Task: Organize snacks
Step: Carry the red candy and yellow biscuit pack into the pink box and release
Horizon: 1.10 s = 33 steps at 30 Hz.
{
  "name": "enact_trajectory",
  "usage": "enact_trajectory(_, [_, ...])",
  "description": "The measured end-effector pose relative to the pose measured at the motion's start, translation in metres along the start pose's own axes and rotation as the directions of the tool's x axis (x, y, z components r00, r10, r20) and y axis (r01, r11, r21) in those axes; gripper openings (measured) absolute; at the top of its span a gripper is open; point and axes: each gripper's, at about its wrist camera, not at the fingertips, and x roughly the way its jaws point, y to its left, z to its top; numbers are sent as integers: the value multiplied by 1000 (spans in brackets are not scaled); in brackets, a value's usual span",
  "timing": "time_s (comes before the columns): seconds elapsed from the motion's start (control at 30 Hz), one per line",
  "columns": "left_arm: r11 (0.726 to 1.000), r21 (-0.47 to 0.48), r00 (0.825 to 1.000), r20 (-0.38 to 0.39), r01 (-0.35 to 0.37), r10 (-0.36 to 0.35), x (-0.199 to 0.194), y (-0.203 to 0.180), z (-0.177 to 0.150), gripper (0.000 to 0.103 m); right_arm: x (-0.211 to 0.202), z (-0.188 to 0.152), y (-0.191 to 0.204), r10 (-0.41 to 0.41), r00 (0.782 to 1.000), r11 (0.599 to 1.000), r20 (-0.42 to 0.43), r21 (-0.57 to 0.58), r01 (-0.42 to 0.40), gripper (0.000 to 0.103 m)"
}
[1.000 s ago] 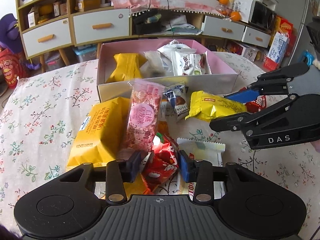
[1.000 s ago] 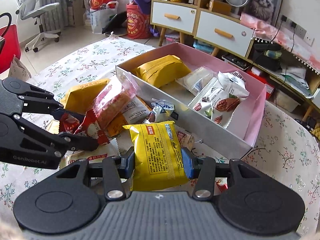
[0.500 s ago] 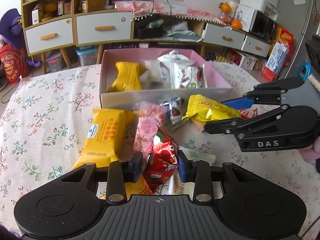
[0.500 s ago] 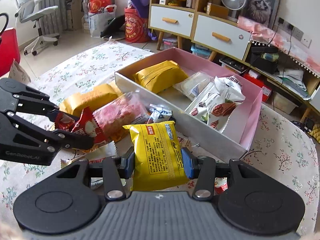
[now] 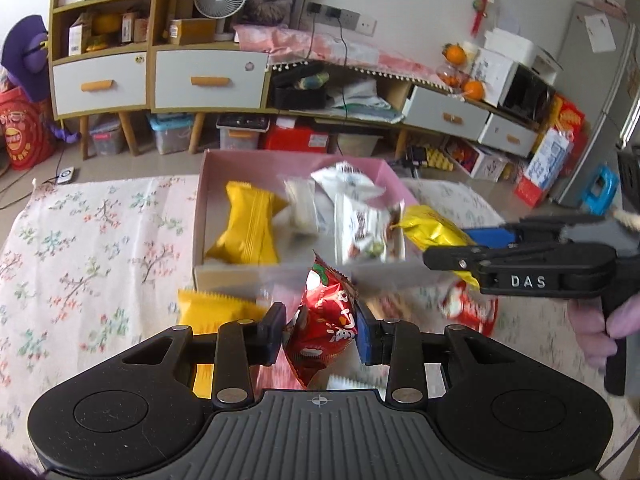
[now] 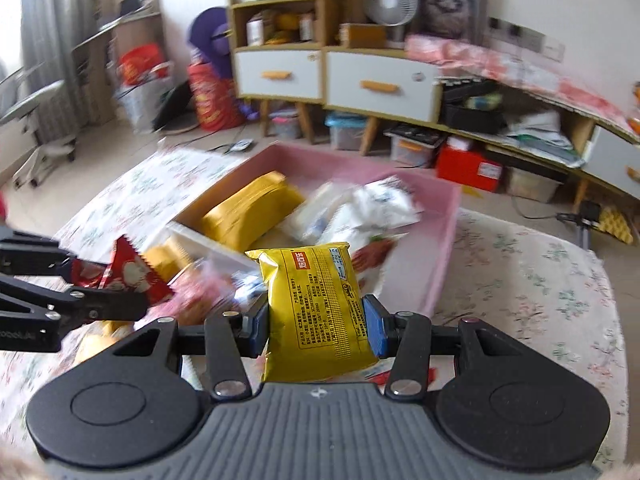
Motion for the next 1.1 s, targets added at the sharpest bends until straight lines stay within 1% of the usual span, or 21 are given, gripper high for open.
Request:
enact_trajectory(0.1, [1000,-10,1000,2,3,-3,12,1,18,33,5,7,-14,-37,999,999,17,40,37,44])
enact_trajectory(0.23, [1000,9,1000,-6,-3,3,32,-1,37,33,15,18,-34,-72,997,992,35,107,68,44])
enact_trajectory(0.3, [1000,17,1000,-16,-3,3,43,-2,43,33,23,22,-40,-81,996,991,34,113,76,44])
enact_trajectory(0.43, [1000,18,998,-59,-2,3,71,-1,50,33,40,28,-46,-105,994,989,24,109,102,44])
enact_trajectory(0.57, [998,33,994,-93,-45,48,94,2,53,33,52,33,-50,-80,997,990,12,118,78,44])
enact_trajectory(0.67, [998,18,991,-117,-56,58,106,6,54,33,59,35,-51,-83,997,991,-4,110,83,44])
enact_trajectory(0.8, [998,17,988,-141,-66,68,118,6,54,33,65,36,-52,-67,998,991,-18,116,69,43])
enact_trajectory(0.87, [997,17,987,-144,-74,75,123,6,53,33,67,37,-53,-47,999,991,-25,126,50,43])
enact_trajectory(1.1, [993,9,987,-113,-116,116,130,6,60,33,73,42,-46,-50,996,995,-69,81,56,43])
